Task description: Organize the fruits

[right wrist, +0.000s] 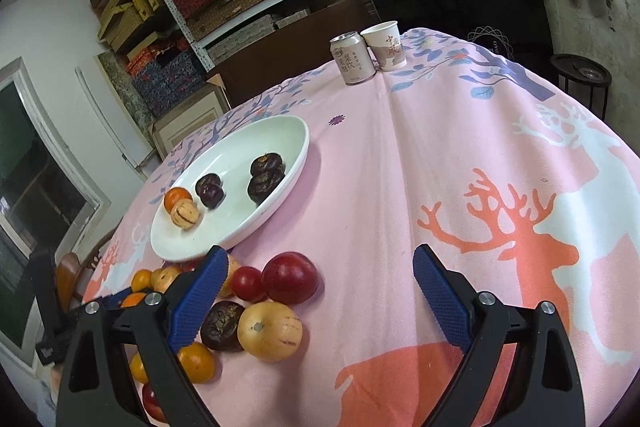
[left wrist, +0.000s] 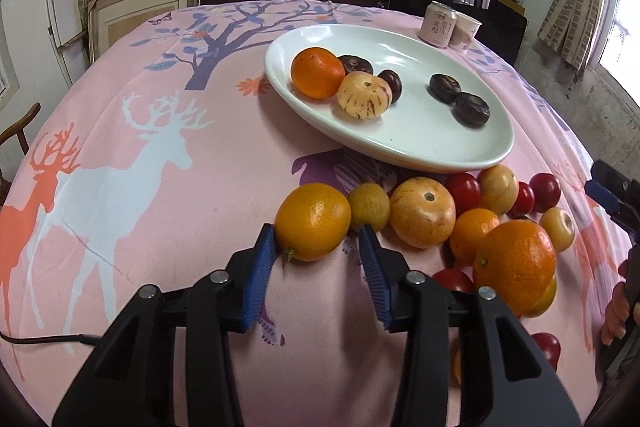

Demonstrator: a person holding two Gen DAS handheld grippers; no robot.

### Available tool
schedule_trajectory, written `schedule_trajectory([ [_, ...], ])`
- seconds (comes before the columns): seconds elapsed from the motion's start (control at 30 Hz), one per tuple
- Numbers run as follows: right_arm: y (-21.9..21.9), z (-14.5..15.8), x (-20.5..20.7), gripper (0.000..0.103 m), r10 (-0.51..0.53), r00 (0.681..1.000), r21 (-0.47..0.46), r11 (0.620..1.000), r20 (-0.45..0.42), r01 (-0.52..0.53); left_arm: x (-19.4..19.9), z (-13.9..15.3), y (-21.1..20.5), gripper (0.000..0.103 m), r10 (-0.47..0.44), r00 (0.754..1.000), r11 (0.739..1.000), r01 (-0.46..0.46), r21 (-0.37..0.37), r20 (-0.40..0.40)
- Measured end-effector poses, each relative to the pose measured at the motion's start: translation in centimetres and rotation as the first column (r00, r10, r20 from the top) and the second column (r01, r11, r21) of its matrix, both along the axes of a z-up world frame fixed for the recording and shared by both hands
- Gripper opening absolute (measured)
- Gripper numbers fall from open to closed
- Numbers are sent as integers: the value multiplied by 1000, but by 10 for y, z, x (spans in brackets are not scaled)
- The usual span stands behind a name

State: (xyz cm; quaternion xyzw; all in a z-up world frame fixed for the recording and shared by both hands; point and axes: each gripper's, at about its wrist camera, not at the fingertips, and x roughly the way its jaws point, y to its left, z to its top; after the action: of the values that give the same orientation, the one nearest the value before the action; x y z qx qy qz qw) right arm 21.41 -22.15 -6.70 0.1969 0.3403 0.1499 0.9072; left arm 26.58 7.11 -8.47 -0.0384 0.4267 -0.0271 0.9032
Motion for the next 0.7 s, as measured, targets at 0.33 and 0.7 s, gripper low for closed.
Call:
schedule_trajectory([
  [0.33, 8, 1, -15, 94, 21, 1000, -43, 999, 16, -21, 6, 2, 6, 39, 4, 1000, 1000, -4, -22, 14],
  [0.7, 30, 1, -27, 87, 106, 994, -151, 982, -31, -110, -5, 4, 10, 39, 29, 999, 999, -28, -20, 26],
])
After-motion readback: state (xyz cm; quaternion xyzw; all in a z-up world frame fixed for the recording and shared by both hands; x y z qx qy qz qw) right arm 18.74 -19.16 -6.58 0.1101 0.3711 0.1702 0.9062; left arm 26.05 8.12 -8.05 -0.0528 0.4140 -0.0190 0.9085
